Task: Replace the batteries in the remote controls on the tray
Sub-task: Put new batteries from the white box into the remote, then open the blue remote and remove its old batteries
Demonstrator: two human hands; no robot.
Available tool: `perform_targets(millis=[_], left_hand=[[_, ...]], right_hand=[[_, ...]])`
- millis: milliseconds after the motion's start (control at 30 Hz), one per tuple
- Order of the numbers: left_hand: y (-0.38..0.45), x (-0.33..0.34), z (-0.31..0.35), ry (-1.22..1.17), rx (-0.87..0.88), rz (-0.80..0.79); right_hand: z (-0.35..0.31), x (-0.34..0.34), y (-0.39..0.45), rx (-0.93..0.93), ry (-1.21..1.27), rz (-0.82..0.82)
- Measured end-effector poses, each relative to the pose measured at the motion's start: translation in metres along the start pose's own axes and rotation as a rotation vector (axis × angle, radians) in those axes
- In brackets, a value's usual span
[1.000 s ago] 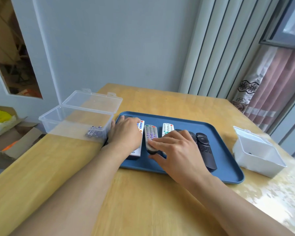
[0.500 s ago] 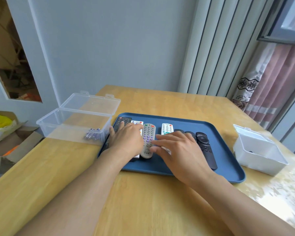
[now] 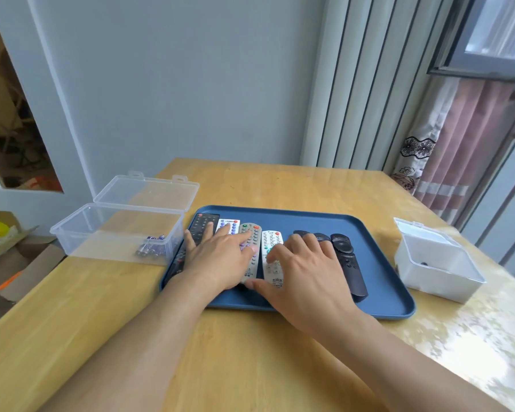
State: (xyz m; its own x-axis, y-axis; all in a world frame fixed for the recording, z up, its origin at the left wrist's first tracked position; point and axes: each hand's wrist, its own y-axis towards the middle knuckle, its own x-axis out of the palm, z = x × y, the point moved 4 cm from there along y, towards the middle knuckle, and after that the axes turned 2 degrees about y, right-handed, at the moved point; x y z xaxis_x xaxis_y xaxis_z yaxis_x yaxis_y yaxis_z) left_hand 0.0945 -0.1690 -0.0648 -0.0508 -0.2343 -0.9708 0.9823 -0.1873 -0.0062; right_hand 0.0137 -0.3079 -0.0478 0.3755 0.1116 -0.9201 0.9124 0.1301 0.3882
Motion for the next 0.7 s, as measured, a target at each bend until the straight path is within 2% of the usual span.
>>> perform_targets(millis=[200, 500, 700], left_hand=[[0.000, 0.000, 0.001, -0.016, -0.003, -0.004], [0.000, 0.003, 0.001, 0.023, 0.001, -0.058], [-0.001, 0.003, 0.002, 0.026, 0.010, -0.050]], right_hand=[[-0.004, -0.003, -0.001, -0.022, -0.114, -0.020], [-0.005, -0.001, 0.001, 0.012, -0.078, -0.011], [0.008, -0.010, 0.005, 0.089, -0.040, 0.064]])
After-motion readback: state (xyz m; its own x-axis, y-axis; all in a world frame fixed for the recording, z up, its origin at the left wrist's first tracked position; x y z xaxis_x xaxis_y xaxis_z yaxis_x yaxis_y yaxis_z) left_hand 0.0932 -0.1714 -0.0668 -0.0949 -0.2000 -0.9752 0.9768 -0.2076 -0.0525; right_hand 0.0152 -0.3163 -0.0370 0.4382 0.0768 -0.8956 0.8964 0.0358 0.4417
